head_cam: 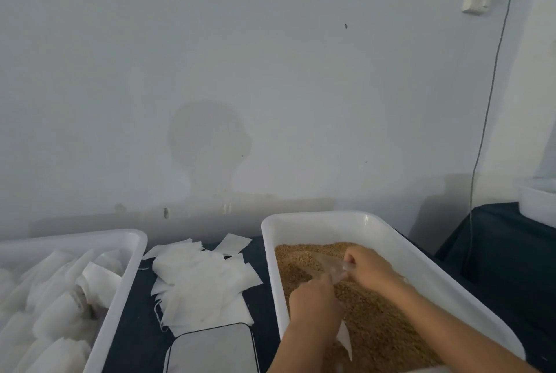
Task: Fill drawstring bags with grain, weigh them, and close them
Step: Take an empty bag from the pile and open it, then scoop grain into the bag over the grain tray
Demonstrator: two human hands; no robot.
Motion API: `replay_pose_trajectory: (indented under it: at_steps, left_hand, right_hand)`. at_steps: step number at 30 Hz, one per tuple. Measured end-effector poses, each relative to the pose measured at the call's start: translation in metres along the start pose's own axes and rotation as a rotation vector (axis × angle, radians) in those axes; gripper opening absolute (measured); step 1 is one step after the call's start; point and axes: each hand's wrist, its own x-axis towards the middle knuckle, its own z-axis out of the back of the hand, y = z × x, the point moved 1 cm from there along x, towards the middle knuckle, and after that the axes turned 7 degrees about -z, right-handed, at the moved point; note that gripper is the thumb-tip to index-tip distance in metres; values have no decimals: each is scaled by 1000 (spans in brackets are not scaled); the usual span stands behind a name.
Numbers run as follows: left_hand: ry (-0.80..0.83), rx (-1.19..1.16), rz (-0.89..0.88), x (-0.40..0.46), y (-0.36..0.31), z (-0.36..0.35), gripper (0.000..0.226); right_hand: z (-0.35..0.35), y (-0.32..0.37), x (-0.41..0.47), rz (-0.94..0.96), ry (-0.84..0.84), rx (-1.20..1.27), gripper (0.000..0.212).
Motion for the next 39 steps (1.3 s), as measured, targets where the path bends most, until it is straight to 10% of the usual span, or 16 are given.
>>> replay_pose_trajectory:
  at_steps: [17,39]
  left_hand:
    - [-286,-227,-87,4,8,3,24]
    - [-361,-145,-224,4,4,1,18]
  right_hand:
    - [111,-51,-49,177,90,75,11]
    - [132,-3,-42,246,-20,-559,14]
